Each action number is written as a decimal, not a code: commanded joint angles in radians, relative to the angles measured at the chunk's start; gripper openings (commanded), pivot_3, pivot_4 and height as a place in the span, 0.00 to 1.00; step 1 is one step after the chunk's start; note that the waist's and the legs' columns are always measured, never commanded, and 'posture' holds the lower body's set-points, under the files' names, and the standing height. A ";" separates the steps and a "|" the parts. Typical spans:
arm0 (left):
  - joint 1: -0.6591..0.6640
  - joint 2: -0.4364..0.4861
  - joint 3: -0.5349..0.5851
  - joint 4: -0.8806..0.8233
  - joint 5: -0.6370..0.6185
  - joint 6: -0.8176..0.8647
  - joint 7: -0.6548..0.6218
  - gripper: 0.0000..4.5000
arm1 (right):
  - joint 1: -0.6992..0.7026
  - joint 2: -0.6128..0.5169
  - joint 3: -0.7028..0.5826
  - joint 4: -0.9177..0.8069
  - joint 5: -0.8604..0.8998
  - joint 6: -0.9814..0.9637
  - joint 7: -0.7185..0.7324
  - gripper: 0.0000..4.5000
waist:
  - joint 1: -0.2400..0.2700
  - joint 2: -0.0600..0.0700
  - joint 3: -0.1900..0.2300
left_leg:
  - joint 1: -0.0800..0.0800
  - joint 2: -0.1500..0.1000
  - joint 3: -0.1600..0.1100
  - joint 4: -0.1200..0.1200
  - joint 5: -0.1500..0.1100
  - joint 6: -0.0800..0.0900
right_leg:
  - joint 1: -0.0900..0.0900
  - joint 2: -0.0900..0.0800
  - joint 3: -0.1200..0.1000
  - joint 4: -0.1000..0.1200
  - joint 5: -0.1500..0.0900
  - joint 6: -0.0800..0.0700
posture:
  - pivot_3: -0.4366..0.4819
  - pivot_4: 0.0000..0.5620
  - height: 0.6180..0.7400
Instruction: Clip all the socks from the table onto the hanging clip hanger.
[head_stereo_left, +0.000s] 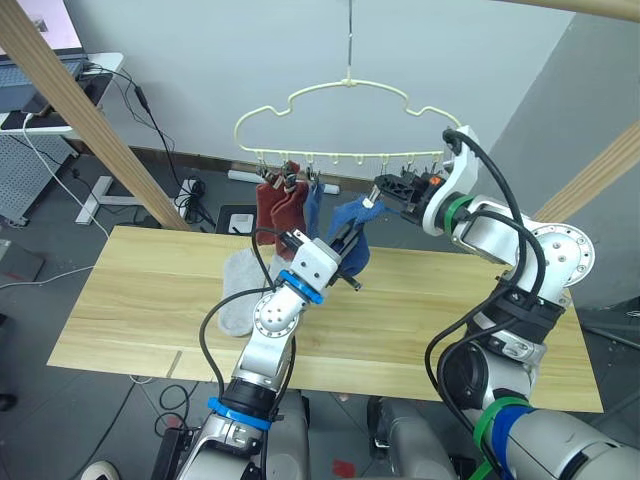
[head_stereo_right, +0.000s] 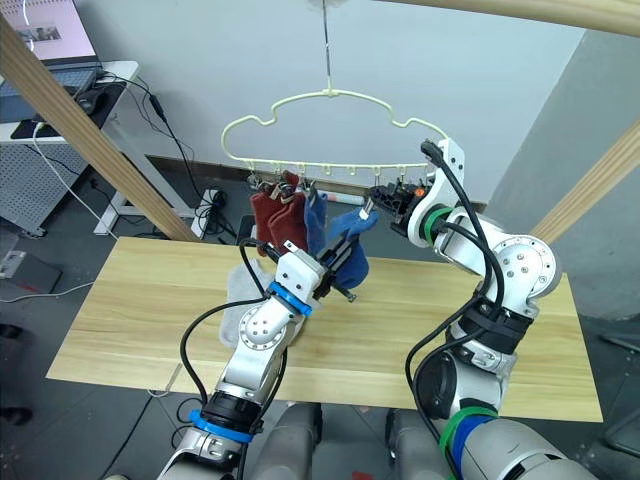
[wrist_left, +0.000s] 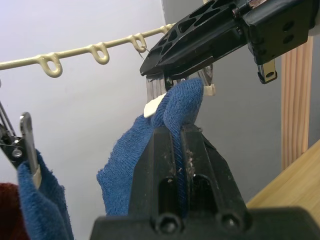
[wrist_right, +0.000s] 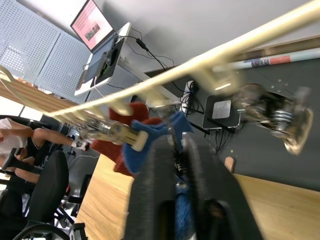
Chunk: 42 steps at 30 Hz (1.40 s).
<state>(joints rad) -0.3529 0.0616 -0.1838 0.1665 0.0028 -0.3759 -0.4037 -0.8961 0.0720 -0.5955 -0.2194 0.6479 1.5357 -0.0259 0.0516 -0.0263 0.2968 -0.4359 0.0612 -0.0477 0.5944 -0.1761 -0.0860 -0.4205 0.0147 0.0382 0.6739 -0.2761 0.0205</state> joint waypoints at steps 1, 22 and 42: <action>-0.002 -0.010 -0.018 -0.026 -0.008 -0.010 -0.007 0.00 | 0.038 0.003 -0.024 -0.002 -0.016 0.045 -0.016 0.46 | -0.002 0.001 0.001 | -0.001 0.000 0.000 0.000 0.000 0.000 | -0.001 0.000 0.000 0.000 0.000 0.000 | 0.61 0.54 1.00; -0.032 0.009 0.036 -0.127 -0.290 0.497 -0.174 0.27 | 0.310 -0.332 0.174 -0.412 0.243 -0.090 0.155 1.00 | -0.047 0.002 0.001 | -0.006 0.000 0.001 0.000 0.000 0.000 | -0.005 0.001 0.001 0.000 0.000 0.000 | 0.56 0.52 1.00; 0.088 0.377 0.361 -0.518 -0.627 1.038 -0.219 0.98 | 0.738 -0.348 0.719 -0.400 -0.447 -0.921 0.063 0.91 | -0.051 0.000 0.004 | -0.003 0.001 0.001 -0.001 0.000 -0.001 | -0.005 0.000 0.001 0.001 -0.003 0.005 | 0.66 0.48 1.00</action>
<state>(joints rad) -0.2666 0.4342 0.1253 -0.2988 -0.5560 0.6569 -0.5988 -0.1475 -0.2842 0.1215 -0.6062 0.2283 0.6531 0.0469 0.0008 -0.0267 0.3006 -0.4393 0.0624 -0.0472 0.5939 -0.1760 -0.0865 -0.4260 0.0148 0.0390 0.6751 -0.2788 0.0252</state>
